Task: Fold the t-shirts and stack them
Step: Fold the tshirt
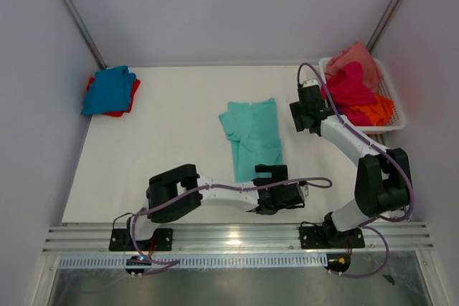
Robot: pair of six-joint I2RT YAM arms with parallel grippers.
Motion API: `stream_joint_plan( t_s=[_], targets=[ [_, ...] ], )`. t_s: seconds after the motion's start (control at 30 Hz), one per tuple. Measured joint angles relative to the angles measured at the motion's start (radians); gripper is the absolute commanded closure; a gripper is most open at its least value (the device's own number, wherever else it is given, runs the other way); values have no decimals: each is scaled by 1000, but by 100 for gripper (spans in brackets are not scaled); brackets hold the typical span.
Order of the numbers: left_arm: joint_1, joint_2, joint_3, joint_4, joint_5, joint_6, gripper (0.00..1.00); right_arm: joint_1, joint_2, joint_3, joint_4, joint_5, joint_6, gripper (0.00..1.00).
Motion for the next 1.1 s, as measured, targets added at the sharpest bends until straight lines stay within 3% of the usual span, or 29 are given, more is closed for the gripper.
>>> stream_joint_plan(
  t_s=[0.2,0.37,0.47,0.57,0.6,0.67,0.93,1.1],
  targets=[
    [-38,26,-2,18,-103,10,1,0,0,0,0,2,0,1],
    [-42,27,-4,17,-108,2,4,0,0,0,0,2,0,1],
    [-42,25,0,0,-87,-25,17,0,0,0,0,2,0,1],
    [-45,25,4,-34,-31,-61,55,0,0,0,0,2,0,1],
    [-48,26,3,-48,-14,-72,83,0,0,0,0,2,0,0],
    [-55,27,2,-94,72,-90,100,0,0,0,0,2,0,0],
    [-55,19,64,-242,275,-85,100,0,0,0,0,17,-1,1],
    [-60,11,137,-363,518,-96,100,0,-24,0,11,39,-5,1]
  ],
)
